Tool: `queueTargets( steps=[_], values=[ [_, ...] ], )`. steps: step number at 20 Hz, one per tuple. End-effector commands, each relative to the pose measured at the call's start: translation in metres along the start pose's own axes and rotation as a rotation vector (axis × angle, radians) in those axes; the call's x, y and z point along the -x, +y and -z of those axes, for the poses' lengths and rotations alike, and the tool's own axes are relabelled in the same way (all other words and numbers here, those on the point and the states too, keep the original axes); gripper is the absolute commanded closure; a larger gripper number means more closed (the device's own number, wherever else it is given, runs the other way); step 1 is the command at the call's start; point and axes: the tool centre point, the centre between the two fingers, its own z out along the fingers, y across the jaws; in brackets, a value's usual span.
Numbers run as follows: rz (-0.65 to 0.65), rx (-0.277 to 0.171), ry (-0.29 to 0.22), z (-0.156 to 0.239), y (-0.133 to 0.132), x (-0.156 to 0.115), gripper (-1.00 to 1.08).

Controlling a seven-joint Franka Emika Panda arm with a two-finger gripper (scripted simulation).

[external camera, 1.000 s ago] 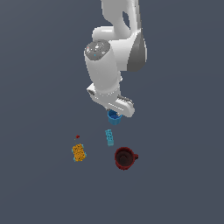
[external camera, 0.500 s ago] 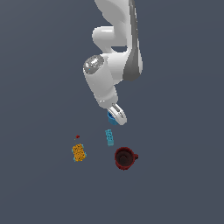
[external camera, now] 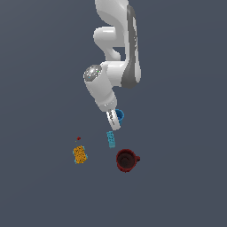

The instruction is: Pick up a designated object from a clutter of objects.

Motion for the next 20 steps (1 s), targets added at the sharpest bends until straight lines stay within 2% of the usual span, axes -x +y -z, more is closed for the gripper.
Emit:
queueTargets(
  steps=[1,8,14,20],
  values=[
    [-0.060,-0.004,-0.004,-0.005,0.004,-0.002,-0.20],
    [-0.142,-0.009,-0.008,-0.013,0.009,-0.005,-0.20],
    [-0.141,-0.008,-0.008,-0.016,0.009,-0.005,-0.20],
    [-0.146,-0.008,-0.007,-0.036,0.010,-0.005,-0.20]
  ],
)
